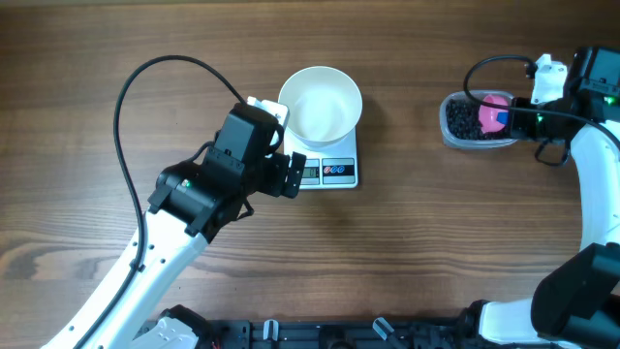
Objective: Scoop item into bowl and weigh 150g on scale
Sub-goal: 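Dip the pink scoop into the black beans with the right gripper, then lift the filled scoop and carry it left over the bowl, then tilt the scoop with the right gripper to pour beans into bowl, then return the empty scoop right and dip it into the bean tub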
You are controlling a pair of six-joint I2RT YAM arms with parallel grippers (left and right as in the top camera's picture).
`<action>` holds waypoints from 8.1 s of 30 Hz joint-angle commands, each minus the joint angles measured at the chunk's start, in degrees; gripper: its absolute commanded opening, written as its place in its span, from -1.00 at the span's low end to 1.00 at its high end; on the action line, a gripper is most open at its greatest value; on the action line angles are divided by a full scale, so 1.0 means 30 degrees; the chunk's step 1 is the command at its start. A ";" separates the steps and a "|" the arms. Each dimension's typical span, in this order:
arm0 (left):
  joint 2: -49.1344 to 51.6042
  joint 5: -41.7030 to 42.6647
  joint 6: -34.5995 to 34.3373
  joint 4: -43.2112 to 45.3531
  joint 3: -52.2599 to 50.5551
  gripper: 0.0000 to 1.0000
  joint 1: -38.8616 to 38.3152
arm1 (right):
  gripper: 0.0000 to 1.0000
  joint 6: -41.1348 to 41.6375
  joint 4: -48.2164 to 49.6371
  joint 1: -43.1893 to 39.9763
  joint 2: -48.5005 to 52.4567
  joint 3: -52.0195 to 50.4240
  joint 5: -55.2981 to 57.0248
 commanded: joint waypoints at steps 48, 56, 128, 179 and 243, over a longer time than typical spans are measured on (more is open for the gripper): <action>0.0058 0.0219 0.0437 0.0058 -0.0095 1.00 0.0073 | -0.92 0.0750 -0.2018 -0.1814 0.0510 -0.0022 -0.7329; 0.0058 0.0219 0.0437 0.0058 -0.0095 1.00 0.0066 | -0.91 0.1639 -0.1945 -0.1931 0.0510 -0.0022 -0.7191; 0.0058 0.0219 0.0430 0.0051 -0.0095 1.00 0.0073 | -0.91 0.6637 0.0583 0.1464 0.0503 -0.0022 -2.0378; 0.0058 0.0219 0.0430 0.0051 -0.0095 1.00 0.0066 | -0.92 -0.5967 0.6564 1.2269 0.0510 -0.0022 -0.1610; 0.0058 0.0219 0.0430 0.0058 -0.0095 1.00 0.0066 | -0.91 0.1639 -0.0758 0.0918 0.1348 -0.0022 0.0969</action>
